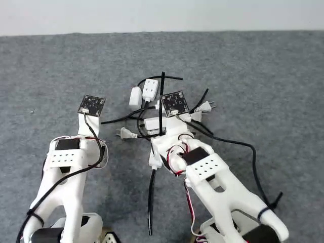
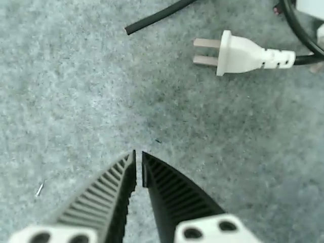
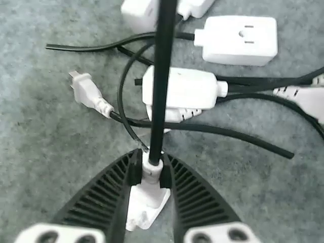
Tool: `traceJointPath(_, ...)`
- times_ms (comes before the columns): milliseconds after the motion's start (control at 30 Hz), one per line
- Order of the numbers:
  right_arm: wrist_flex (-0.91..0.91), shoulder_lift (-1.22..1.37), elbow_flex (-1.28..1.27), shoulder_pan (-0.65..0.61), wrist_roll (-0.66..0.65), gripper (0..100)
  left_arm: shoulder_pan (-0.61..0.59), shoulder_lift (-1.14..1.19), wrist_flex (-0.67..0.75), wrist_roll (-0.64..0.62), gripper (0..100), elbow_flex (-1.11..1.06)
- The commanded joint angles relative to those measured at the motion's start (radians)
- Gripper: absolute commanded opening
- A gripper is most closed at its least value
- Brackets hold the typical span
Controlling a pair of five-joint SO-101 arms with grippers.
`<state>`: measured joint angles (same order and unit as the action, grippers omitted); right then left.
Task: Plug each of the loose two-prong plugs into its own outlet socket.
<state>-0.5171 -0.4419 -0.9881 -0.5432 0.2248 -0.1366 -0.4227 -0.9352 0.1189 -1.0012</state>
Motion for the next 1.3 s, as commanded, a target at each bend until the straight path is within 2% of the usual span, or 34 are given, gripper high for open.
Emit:
traceJointPath(0, 0.024, -0.001, 0.054, 0.021, 0.009, 0.9, -0.003, -0.032, 0.006, 0.009, 2, 0.004)
traceJointPath(333, 0.027, -0.001, 0.049, 0.028, 0.0, 0.9, -0.003, -0.032, 0.006, 0.009, 2, 0.002)
traceJointPath(600, -0.005, -0.016, -0.003, -0.028, -0.115, 0.9, -0.003, -0.032, 0.006, 0.009, 2, 0.001)
traceJointPath(967, -0.019, -0.375, -0.267, -0.064, -0.261, 0.9, -0.003, -0.031, 0.006, 0.009, 2, 0.001)
traceJointPath(1267, -0.127, -0.272, -0.226, -0.07, -0.311, 0.8, -0.003, -0.031, 0.006, 0.009, 2, -0.001)
